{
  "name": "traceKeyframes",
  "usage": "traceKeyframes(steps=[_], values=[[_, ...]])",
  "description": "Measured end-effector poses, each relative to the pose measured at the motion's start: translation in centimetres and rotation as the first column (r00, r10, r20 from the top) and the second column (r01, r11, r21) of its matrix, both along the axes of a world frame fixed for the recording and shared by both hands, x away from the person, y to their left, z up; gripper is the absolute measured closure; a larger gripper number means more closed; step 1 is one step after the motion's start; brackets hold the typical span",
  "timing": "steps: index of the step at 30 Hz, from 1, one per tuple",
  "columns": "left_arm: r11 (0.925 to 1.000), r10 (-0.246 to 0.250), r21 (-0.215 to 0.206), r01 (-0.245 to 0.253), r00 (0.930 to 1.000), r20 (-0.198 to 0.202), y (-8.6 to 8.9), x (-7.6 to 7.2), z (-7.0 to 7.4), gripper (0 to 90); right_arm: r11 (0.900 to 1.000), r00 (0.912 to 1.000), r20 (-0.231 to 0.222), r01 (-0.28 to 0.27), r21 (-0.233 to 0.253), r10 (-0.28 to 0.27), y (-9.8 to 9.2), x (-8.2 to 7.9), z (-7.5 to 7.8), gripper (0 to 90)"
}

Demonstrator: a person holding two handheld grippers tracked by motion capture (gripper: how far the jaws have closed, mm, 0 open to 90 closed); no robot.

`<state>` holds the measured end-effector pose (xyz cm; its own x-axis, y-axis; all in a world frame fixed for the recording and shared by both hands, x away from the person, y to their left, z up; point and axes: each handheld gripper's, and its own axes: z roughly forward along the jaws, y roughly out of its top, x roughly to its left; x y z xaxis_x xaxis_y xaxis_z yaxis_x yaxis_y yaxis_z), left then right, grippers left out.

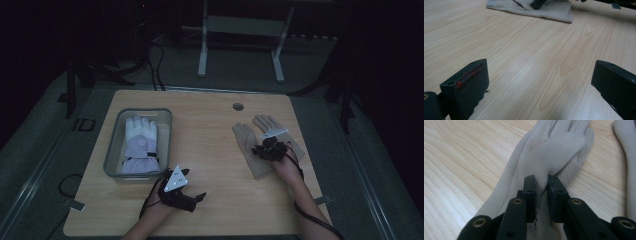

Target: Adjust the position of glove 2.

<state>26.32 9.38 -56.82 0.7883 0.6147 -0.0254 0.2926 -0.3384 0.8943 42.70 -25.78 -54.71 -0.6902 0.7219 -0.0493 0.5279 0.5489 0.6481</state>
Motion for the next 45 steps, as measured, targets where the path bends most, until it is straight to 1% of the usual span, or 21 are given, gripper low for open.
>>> traceKeyframes(steps=[2,4,6,8,9,12,14,16,19,22,23,25,27,29,31,34,35,38,41,43,45], values=[[0.9999,-0.001,-0.011,0.001,1.0,0.003,0.0,0.0,0.0,1.7,0.999,0.9996,-0.026,0.014,0.047,-0.012,0.5,-0.3,0.2,79.3],[0.9999,0.001,-0.013,-0.001,1.0,0.003,-0.1,0.0,-0.1,1.7,0.996,0.9989,-0.026,0.041,0.082,-0.039,1.1,-0.8,0.6,79.5],[0.9999,0.003,-0.011,-0.003,1.0,0.004,-0.3,0.1,-0.2,1.7,0.988,0.9971,-0.021,0.075,0.135,-0.073,2.1,-1.5,1.3,79.5],[1.0,-0.004,-0.007,0.004,1.0,0.006,-0.5,0.0,-0.3,1.7,0.983,0.9968,-0.014,0.08,0.164,-0.079,3.2,-2.1,1.9,79.5],[1.0,-0.006,-0.004,0.006,1.0,0.005,-0.6,0.0,-0.4,1.7,0.984,0.9977,-0.017,0.068,0.163,-0.066,3.8,-2.3,2.1,79.5],[1.0,-0.008,-0.004,0.008,1.0,0.004,-0.9,0.0,-0.4,1.7,0.986,0.9978,-0.002,0.065,0.153,-0.066,5.3,-3.0,3.0,79.4],[0.9999,-0.008,-0.01,0.008,0.9999,0.011,-1.0,0.0,-0.4,1.7,0.982,0.9963,0.008,0.083,0.171,-0.086,5.9,-3.3,3.7,79.5],[0.9999,-0.006,-0.016,0.006,0.9998,0.019,-1.0,0.0,-0.5,1.7,0.973,0.9915,0.021,0.122,0.198,-0.128,6.2,-3.5,4.4,79.4],[0.9999,-0.007,-0.013,0.007,0.9998,0.016,-1.1,0.1,-0.6,1.7,0.956,0.9798,0.04,0.182,0.228,-0.196,6.8,-3.7,4.7,79.5],[0.9999,-0.012,-0.009,0.012,0.9997,0.019,-1.2,0.1,-0.6,1.7,0.945,0.9666,0.046,0.236,0.228,-0.252,7.4,-3.7,4.0,79.4],[0.9999,-0.012,-0.008,0.012,0.9997,0.021,-1.2,0.1,-0.6,1.7,0.939,0.9616,0.037,0.257,0.229,-0.272,7.6,-3.7,3.6,79.4],[0.9998,-0.014,-0.012,0.014,0.9998,0.017,-1.2,0.1,-0.6,1.7,0.934,0.9573,0.01,0.28,0.224,-0.289,8.0,-3.5,2.7,79.0],[0.9998,-0.015,-0.011,0.015,0.9997,0.017,-1.2,0.1,-0.6,1.7,0.935,0.9572,-0.009,0.285,0.212,-0.289,8.4,-3.5,1.9,78.6],[0.9998,-0.014,-0.012,0.014,0.9998,0.016,-1.2,0.1,-0.6,1.7,0.942,0.9607,-0.029,0.276,0.193,-0.276,8.7,-3.3,1.0,77.4],[0.9998,-0.014,-0.012,0.014,0.9998,0.013,-1.2,0.1,-0.6,1.7,0.939,0.9579,-0.054,0.287,0.19,-0.282,8.7,-3.2,0.1,76.1],[0.9998,-0.016,-0.012,0.016,0.9998,0.015,-1.2,0.1,-0.6,1.7,0.939,0.9583,-0.075,0.285,0.193,-0.276,8.7,-3.3,-0.6,67.4],[0.9998,-0.018,-0.012,0.018,0.9997,0.016,-1.2,0.1,-0.7,1.7,0.941,0.9611,-0.085,0.275,0.197,-0.263,8.7,-3.4,-0.8,63.9],[0.9997,-0.02,-0.016,0.02,0.9997,0.016,-1.2,0.1,-0.7,1.7,0.958,0.9731,-0.062,0.229,0.174,-0.222,8.8,-3.7,-1.0,58.7],[0.9997,-0.02,-0.014,0.02,0.9997,0.017,-1.3,0.1,-0.7,1.8,0.966,0.9788,-0.044,0.204,0.161,-0.2,8.9,-4.0,-1.1,52.5],[0.9998,-0.021,-0.007,0.021,0.9996,0.019,-1.3,0.1,-0.8,1.7,0.967,0.9809,-0.048,0.194,0.166,-0.189,9.0,-4.1,-1.0,47.9],[0.9997,-0.023,-0.003,0.023,0.9996,0.017,-1.4,0.1,-0.8,1.7,0.972,0.9854,-0.05,0.169,0.163,-0.163,8.9,-4.2,-0.7,48.2]])
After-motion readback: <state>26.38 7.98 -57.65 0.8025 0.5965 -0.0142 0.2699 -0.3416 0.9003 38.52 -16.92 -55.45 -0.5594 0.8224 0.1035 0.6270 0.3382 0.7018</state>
